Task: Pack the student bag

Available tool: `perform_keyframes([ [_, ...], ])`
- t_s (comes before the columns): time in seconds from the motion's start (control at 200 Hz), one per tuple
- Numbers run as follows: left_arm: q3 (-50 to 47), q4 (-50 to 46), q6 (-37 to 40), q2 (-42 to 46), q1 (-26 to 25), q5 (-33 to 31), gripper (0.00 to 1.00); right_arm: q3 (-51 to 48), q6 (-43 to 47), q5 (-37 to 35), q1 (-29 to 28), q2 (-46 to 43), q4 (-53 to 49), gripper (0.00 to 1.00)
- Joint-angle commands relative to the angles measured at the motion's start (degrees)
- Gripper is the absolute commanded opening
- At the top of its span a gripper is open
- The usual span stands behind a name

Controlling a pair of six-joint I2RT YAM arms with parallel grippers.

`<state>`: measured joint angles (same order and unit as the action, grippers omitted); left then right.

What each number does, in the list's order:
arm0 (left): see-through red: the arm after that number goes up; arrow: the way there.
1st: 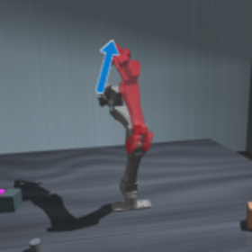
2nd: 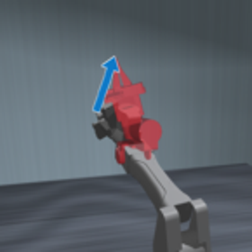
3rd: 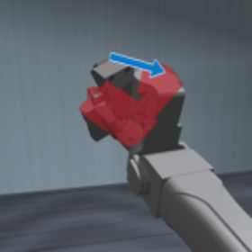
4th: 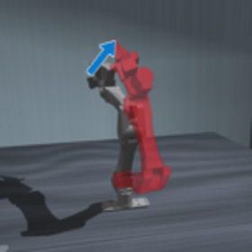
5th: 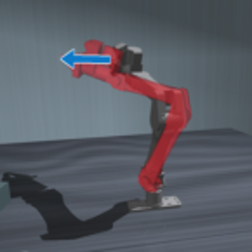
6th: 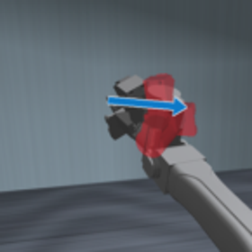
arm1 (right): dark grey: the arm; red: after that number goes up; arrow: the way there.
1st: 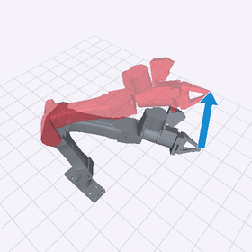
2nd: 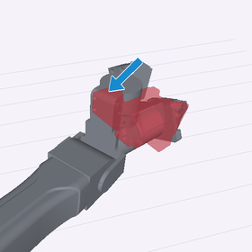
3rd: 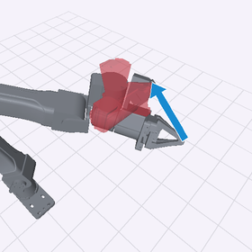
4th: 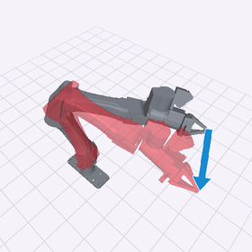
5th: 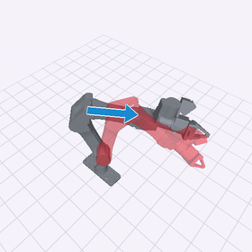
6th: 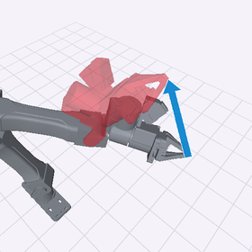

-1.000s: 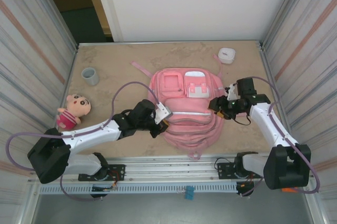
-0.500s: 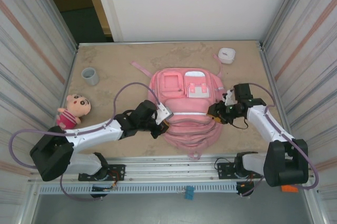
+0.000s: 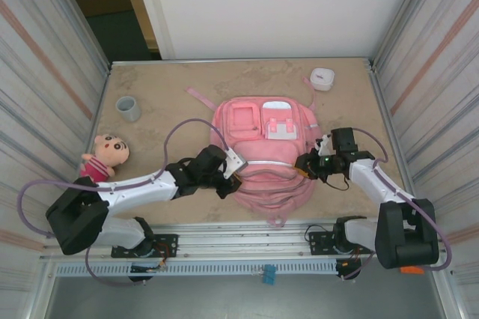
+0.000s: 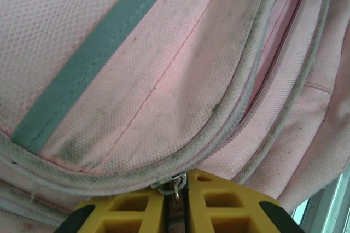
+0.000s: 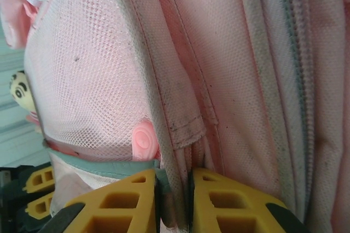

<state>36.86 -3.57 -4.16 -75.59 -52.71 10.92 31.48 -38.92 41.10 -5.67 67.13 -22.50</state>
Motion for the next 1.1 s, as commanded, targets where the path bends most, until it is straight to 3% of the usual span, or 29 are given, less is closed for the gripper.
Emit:
perform_keyframes([
  [0.0, 2.33, 5.39, -1.26, -0.96, -1.77, 0.12, 0.15, -0.98, -5.33, 5.06, -1.57, -2.00, 7.13, 0.16],
  [0.346, 3.33, 9.96, -4.36, -1.95, -3.88, -0.46, 0.15, 1.37, -6.61, 3.80, -4.37, -2.27, 7.53, 0.16],
  [0.391, 3.00, 9.41, -4.77, -1.54, -3.89, -2.40, 0.12, 2.48, -5.36, 3.60, -3.69, -2.34, 5.52, 0.23],
  [0.486, 1.86, 7.63, -5.63, -0.53, -3.89, -7.83, 0.07, 5.45, -2.20, 3.44, -1.26, -2.62, -0.78, 0.52],
  [0.576, 0.48, 6.25, -6.12, 0.54, -3.88, -11.53, 0.04, 6.75, -0.79, 4.29, 1.25, -3.71, -5.65, 0.58],
  [0.717, -1.13, 6.81, -6.54, 1.49, -3.89, -12.97, 0.04, 1.07, -8.08, 7.64, 1.04, -8.40, -1.91, 0.59],
  [0.897, -0.87, 7.29, -5.88, 0.92, -3.89, -12.65, 0.04, -3.70, -14.38, 6.38, 1.47, -17.06, -0.30, 0.61],
  [1.097, -0.57, 7.92, -5.63, 0.37, -3.89, -12.07, 0.04, -7.40, -22.19, 10.37, 1.81, -16.26, 10.50, 0.55],
])
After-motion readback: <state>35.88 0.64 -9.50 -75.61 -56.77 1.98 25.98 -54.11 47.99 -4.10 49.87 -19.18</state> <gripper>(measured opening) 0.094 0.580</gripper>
